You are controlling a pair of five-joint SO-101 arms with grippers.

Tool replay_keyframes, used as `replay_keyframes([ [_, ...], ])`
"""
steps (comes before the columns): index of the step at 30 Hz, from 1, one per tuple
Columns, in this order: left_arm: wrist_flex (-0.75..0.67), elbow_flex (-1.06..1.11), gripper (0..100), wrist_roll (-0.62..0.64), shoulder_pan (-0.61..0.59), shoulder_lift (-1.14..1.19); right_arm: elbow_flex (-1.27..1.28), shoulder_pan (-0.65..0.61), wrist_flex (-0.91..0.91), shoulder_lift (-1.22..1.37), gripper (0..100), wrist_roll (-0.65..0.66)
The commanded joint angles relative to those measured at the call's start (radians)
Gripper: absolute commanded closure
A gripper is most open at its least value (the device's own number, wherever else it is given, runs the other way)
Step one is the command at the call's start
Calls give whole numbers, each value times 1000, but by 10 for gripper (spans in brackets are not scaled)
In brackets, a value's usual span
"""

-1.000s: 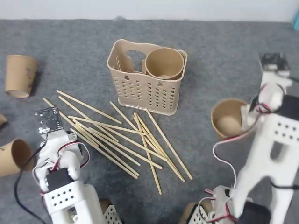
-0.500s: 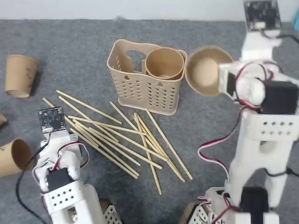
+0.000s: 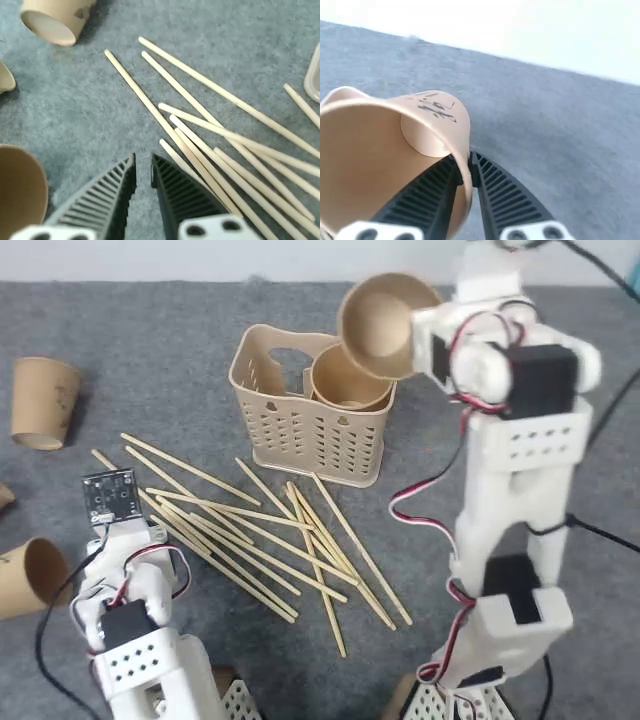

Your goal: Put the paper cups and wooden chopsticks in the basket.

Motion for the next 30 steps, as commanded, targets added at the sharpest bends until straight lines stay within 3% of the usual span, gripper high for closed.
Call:
replay_keyframes([
  [1, -32, -2, 953, -12, 0, -14, -66, -51, 10, 7, 991, -12],
  [18, -32, -2, 953, -12, 0, -14, -49, -30, 81, 222, 990, -3],
  [30, -32, -2, 953, -12, 2, -14, -15, -50, 81, 84, 991, 25],
])
